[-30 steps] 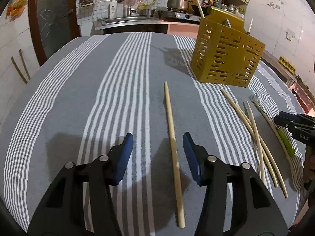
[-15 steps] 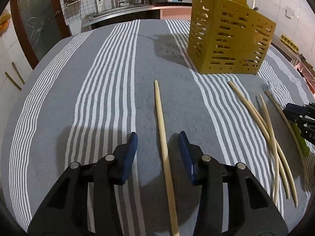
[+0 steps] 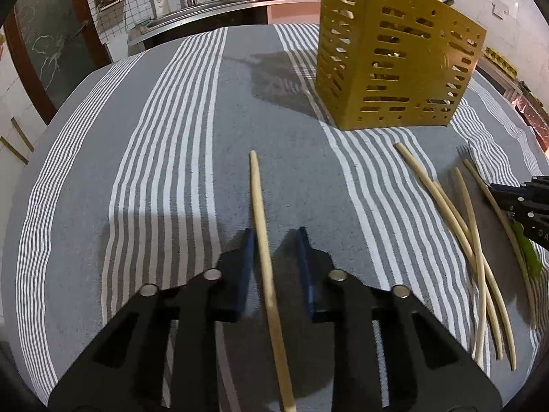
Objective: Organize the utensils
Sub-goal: 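Grasp the green-handled fork with the right gripper while the left gripper grasps the lone chopstick, then lift and carry the fork with the right gripper while the left gripper carries the chopstick to the caddy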
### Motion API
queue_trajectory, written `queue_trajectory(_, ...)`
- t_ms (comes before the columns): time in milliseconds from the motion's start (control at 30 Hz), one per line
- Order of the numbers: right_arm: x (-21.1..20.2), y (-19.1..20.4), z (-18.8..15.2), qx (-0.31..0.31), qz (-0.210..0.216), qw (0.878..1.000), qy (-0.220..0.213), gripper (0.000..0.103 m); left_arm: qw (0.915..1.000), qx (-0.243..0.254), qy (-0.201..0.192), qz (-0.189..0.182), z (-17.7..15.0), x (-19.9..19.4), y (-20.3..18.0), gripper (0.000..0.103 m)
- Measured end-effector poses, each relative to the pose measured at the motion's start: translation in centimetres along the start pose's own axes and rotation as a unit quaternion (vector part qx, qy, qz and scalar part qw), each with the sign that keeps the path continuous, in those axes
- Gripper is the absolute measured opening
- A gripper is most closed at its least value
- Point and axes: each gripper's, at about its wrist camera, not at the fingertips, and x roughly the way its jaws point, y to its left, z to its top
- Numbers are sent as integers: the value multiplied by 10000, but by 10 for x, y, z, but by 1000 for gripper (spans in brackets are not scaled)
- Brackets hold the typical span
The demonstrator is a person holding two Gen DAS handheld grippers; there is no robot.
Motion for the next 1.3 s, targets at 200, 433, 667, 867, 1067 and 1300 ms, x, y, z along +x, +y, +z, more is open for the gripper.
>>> queue_trajectory(200,-11,-4,-9,257,192,9989,-333,5,9995,-220,-119,-171,-3,-5,6,4)
queue_trajectory(433,-40,-6,-18,436,397,9941,-913,5,9983,-333,-327,-344,-1,-16,8,4)
queue_trajectory(667,-56,-27,-21,742,725,9853,-1360,5,9973,-334,-532,-376,-1,-34,5,4)
queue_trajectory(867,-68,-40,-24,839,806,9789,-1679,5,9962,-375,-652,-447,-4,-42,6,4)
queue_trajectory(1067,-87,-46,-30,875,807,9721,-2021,5,9935,-486,-852,-575,-7,-55,11,4)
queue_trajectory(1300,-102,-50,-40,828,757,9679,-2247,5,9894,-507,-1189,-665,-11,-75,12,4)
